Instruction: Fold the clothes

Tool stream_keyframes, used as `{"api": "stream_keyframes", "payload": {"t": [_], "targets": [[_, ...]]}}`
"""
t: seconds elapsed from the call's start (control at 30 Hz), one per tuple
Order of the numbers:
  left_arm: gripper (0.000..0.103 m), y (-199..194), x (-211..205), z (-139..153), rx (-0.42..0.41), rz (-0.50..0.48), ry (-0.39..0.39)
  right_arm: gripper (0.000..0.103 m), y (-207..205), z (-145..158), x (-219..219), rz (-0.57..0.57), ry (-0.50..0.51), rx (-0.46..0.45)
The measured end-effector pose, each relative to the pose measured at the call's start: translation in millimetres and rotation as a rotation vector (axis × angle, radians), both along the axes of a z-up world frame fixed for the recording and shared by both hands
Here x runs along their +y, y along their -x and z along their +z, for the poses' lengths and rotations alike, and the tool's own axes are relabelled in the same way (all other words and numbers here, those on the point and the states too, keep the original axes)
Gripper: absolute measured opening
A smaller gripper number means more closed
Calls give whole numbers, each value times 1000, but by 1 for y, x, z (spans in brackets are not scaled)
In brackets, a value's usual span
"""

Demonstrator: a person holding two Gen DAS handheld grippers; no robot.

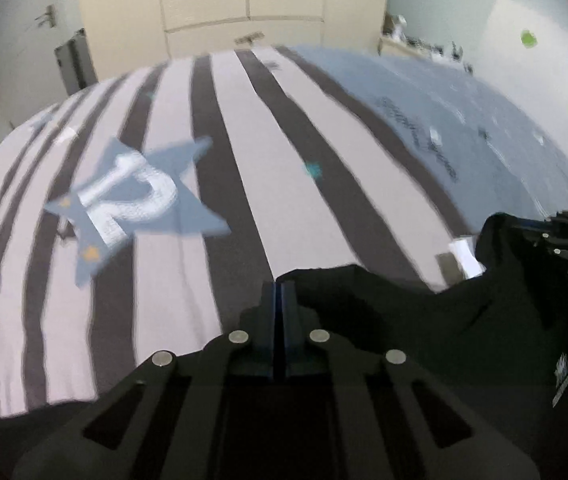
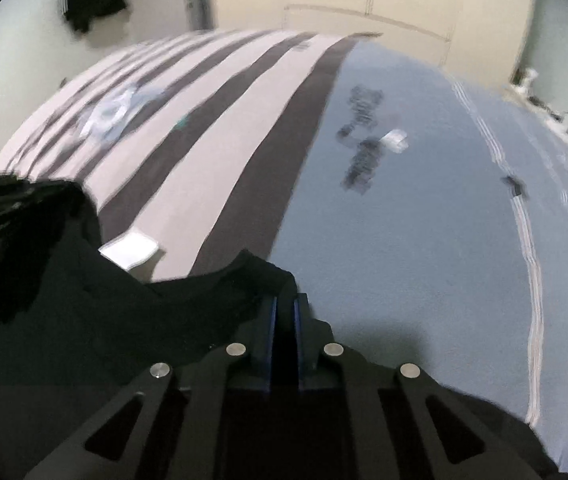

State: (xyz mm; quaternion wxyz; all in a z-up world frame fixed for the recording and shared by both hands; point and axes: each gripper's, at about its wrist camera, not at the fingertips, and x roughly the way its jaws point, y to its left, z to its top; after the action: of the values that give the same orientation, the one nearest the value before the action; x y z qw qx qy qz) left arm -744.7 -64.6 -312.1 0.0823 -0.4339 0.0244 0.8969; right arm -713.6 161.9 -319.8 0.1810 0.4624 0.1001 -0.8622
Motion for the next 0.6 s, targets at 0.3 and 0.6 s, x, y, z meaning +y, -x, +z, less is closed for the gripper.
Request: {"api": "stream_keyframes", "payload": {"t": [0.3, 0.6], "targets": [[2, 27, -18, -15, -61, 98, 46, 7, 30, 21, -14, -66, 1, 67], [30, 23, -62, 5, -18, 264, -187, 15, 46, -7, -3, -173, 75, -70]]}}
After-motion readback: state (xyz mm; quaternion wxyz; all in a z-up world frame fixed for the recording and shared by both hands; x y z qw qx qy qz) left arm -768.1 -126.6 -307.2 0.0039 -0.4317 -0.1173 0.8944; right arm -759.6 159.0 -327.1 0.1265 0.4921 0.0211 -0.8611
